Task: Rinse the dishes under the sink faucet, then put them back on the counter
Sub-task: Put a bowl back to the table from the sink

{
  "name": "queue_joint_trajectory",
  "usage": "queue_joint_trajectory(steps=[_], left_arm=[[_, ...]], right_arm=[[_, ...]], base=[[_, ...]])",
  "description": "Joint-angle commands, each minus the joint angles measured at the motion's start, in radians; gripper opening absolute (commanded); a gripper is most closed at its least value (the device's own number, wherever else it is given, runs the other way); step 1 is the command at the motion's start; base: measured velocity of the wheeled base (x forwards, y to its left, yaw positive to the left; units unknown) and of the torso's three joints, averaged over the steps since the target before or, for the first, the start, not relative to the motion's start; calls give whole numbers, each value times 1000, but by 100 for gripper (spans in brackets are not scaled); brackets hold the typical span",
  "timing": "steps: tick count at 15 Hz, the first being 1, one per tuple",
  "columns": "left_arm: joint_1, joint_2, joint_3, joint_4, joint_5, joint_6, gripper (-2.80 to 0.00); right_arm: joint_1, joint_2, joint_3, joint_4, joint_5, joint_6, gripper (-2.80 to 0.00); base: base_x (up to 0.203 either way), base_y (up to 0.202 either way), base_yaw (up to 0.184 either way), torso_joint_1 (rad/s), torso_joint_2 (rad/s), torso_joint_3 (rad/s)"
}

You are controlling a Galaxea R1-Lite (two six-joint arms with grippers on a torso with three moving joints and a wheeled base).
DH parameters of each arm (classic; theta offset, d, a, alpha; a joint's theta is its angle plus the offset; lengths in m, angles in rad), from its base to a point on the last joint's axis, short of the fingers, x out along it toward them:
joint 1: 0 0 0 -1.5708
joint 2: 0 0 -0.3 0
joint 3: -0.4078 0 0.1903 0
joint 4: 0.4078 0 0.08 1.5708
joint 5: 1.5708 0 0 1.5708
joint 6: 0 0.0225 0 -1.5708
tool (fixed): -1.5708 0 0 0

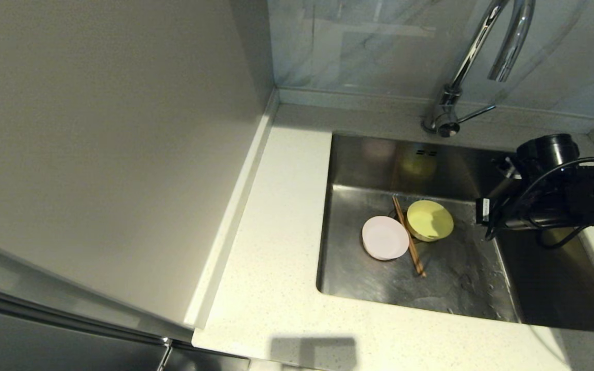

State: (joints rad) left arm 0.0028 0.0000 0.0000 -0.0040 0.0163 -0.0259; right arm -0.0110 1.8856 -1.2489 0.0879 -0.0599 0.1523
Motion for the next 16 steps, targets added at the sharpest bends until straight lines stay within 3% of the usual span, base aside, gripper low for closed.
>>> queue_joint_trajectory(steps=[1, 8, 12, 13, 16], left_arm=[[0, -3, 0, -1, 1, 0, -280], [0, -3, 0, -1, 1, 0, -280], [0, -3, 0, -1, 1, 0, -280], [0, -3, 0, -1, 1, 0, -280], [0, -3, 0, -1, 1, 0, -280]], right_arm=[[-4, 85, -18, -3, -21, 2, -280], [-4, 286, -184, -70, -65, 26, -280], [-3, 326, -222, -64, -138, 23, -280], [-4, 330, -228, -63, -138, 23, 0], [-8, 343, -256, -63, -138, 33, 0]], base=[[0, 0, 0, 0, 0, 0], [0, 0, 0, 0, 0, 0], [0, 0, 0, 0, 0, 0], [0, 0, 0, 0, 0, 0], [0, 0, 0, 0, 0, 0]])
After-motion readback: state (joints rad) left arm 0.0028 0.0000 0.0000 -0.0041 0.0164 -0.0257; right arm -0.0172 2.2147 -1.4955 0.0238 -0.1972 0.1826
